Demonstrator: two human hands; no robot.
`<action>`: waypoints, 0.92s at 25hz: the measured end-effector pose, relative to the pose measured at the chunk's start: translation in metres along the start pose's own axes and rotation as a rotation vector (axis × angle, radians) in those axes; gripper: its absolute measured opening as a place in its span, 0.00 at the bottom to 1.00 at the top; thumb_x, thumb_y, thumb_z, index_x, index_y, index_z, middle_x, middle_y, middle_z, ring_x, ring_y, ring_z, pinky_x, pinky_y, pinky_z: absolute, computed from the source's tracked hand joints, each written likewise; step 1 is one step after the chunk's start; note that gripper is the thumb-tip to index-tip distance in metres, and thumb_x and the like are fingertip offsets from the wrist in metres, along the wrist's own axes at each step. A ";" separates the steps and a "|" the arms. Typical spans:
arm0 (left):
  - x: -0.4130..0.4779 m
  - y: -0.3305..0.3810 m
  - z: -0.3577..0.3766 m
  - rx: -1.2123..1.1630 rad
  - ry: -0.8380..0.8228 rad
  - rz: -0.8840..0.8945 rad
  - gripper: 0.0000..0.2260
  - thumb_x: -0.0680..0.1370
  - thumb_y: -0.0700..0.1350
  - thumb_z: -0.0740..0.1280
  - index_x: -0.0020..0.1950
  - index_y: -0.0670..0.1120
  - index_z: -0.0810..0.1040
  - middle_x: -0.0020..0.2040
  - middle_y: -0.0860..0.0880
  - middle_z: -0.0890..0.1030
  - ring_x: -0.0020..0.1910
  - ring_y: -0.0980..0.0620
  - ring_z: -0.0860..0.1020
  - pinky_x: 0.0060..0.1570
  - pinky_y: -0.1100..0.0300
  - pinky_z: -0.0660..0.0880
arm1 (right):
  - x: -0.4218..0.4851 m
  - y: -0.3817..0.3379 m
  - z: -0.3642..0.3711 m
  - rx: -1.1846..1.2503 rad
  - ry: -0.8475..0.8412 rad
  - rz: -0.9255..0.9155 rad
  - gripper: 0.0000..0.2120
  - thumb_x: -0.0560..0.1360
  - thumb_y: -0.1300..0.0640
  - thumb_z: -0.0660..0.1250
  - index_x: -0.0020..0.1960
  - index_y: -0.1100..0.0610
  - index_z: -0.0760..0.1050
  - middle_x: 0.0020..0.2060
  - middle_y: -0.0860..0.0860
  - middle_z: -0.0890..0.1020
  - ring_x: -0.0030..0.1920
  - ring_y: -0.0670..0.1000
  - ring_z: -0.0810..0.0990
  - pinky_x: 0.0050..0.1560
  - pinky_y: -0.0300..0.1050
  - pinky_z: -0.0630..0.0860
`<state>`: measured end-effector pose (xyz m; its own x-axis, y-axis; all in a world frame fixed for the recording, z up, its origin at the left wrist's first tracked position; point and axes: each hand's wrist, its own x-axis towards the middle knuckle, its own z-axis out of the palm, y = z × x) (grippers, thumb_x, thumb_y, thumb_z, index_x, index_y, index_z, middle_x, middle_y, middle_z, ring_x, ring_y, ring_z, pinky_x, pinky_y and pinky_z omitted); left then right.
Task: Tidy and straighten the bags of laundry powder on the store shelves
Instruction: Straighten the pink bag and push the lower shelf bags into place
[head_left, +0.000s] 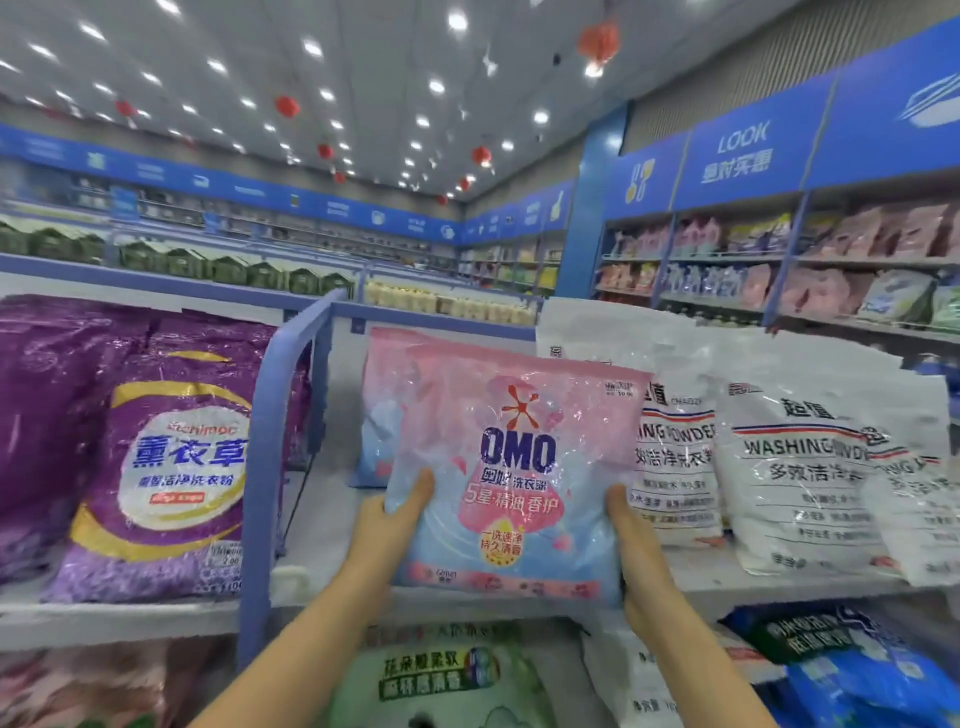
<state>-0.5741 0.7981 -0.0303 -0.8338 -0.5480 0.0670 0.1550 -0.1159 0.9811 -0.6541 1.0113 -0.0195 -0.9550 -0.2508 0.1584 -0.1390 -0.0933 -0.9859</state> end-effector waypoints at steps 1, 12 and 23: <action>0.012 -0.001 -0.004 -0.006 0.054 -0.004 0.24 0.67 0.65 0.70 0.42 0.43 0.72 0.39 0.42 0.73 0.41 0.48 0.72 0.40 0.56 0.68 | 0.016 0.007 0.007 0.003 -0.039 -0.007 0.39 0.65 0.26 0.60 0.66 0.53 0.70 0.62 0.50 0.76 0.62 0.54 0.75 0.65 0.58 0.70; 0.111 -0.009 -0.018 0.010 0.545 0.114 0.15 0.73 0.49 0.71 0.33 0.41 0.73 0.31 0.47 0.74 0.32 0.49 0.72 0.31 0.62 0.67 | 0.148 0.049 0.088 -0.093 -0.078 -0.060 0.19 0.78 0.45 0.58 0.58 0.59 0.74 0.54 0.53 0.79 0.57 0.53 0.76 0.62 0.48 0.70; 0.122 -0.028 -0.009 0.217 0.588 0.066 0.17 0.77 0.56 0.63 0.49 0.42 0.75 0.46 0.42 0.77 0.46 0.42 0.74 0.47 0.53 0.71 | 0.160 0.067 0.095 -0.133 0.086 -0.171 0.15 0.79 0.49 0.58 0.46 0.60 0.75 0.43 0.59 0.80 0.44 0.54 0.78 0.48 0.48 0.74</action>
<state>-0.6752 0.7271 -0.0509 -0.3859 -0.9193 0.0779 0.0337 0.0704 0.9970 -0.7908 0.8735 -0.0551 -0.9325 -0.1583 0.3245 -0.3288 0.0014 -0.9444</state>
